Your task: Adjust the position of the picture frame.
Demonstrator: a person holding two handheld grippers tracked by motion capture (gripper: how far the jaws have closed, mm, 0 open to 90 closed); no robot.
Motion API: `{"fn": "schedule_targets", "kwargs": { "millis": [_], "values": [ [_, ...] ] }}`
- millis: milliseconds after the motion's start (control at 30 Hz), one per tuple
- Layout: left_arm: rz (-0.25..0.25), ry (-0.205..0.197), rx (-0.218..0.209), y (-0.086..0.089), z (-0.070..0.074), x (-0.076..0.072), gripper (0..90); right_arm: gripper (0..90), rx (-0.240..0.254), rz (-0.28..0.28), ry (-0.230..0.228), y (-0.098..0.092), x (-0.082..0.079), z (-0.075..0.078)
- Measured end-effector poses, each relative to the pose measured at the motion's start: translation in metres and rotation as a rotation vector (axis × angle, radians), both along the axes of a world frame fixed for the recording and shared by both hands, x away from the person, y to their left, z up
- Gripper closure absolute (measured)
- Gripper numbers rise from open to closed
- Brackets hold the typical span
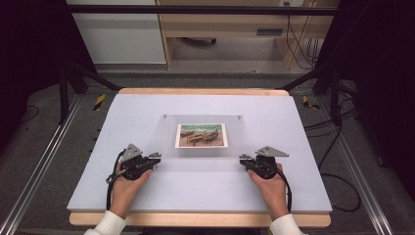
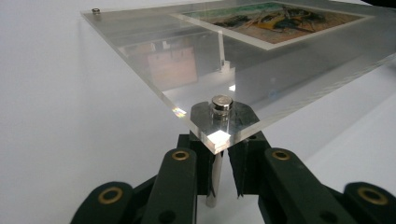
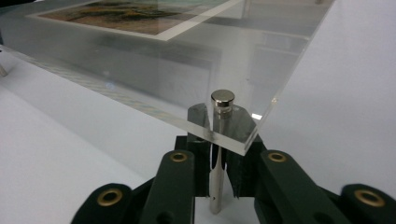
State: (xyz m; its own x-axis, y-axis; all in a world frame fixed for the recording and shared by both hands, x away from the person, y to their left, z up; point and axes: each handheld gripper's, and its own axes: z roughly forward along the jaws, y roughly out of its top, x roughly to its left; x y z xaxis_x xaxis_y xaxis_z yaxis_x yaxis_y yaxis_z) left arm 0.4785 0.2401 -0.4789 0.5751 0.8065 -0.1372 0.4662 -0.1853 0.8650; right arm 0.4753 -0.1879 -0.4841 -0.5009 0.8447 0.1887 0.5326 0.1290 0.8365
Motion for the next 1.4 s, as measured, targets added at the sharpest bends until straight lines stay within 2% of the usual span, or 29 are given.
{"fn": "schedule_targets", "kwargs": {
  "millis": [100,200,300,400,467,533,600,733,767,800,833,867,900,1000,1133,1267,1300,1400],
  "values": [
    [0.001,0.01,-0.009,0.001,0.0,0.0,67.2,63.7,0.0,-0.004,0.009,-0.001,-0.003,0.002],
    [0.007,0.03,-0.003,0.002,0.0,-0.004,50.5,45.5,-0.031,-0.001,0.039,-0.003,-0.007,0.005],
    [0.011,0.022,-0.002,0.004,0.005,-0.009,39.3,36.3,-0.034,0.025,0.053,-0.003,-0.011,0.008],
    [0.005,0.02,-0.007,0.008,0.009,-0.012,31.6,29.0,-0.033,0.038,0.037,-0.005,-0.013,0.012],
    [0.003,0.022,-0.011,0.009,0.009,-0.012,27.1,25.1,-0.032,0.033,0.026,-0.006,-0.014,0.014],
    [-0.008,0.037,-0.019,0.014,0.01,-0.012,23.0,21.8,-0.027,0.022,0.037,-0.008,-0.016,0.017],
    [-0.006,0.033,-0.029,0.017,0.011,-0.01,19.5,19.1,-0.044,0.018,0.047,-0.01,-0.016,0.017],
    [-0.012,0.036,-0.054,0.02,0.012,-0.009,12.9,16.3,-0.039,0.015,0.046,-0.013,-0.016,0.018],
    [-0.022,0.03,-0.072,0.021,0.014,-0.009,12.0,14.6,-0.033,0.012,0.033,-0.013,-0.017,0.021],
    [-0.022,0.03,-0.072,0.021,0.014,-0.009,11.6,13.6,-0.034,0.015,0.031,-0.013,-0.017,0.022],
    [-0.027,0.017,-0.095,0.021,0.017,-0.009,11.4,12.5,-0.033,0.023,0.037,-0.013,-0.017,0.023],
    [-0.027,0.017,-0.095,0.021,0.017,-0.009,11.3,12.5,-0.033,0.023,0.037,-0.013,-0.017,0.023],
    [-0.032,0.014,-0.14,0.02,0.021,-0.009,11.4,11.2,-0.032,0.031,0.036,-0.014,-0.018,0.025],
    [-0.04,0.012,-0.156,0.018,0.027,-0.008,12.6,12.6,-0.023,0.028,0.022,-0.016,-0.018,0.028],
    [-0.014,0.006,-0.169,0.02,0.032,-0.001,14.5,18.9,-0.012,0.016,-0.021,-0.016,-0.016,0.038],
    [-0.002,0.046,-0.215,0.017,0.033,0.015,15.4,25.4,0.024,0.017,-0.041,-0.013,-0.007,0.047],
    [-0.013,0.057,-0.209,0.016,0.032,0.02,15.7,25.6,0.031,0.028,-0.037,-0.011,-0.003,0.048],
    [-0.035,0.089,-0.18,0.009,0.031,0.03,16.0,25.2,0.012,0.039,-0.015,-0.007,0.009,0.05]
  ]
}}
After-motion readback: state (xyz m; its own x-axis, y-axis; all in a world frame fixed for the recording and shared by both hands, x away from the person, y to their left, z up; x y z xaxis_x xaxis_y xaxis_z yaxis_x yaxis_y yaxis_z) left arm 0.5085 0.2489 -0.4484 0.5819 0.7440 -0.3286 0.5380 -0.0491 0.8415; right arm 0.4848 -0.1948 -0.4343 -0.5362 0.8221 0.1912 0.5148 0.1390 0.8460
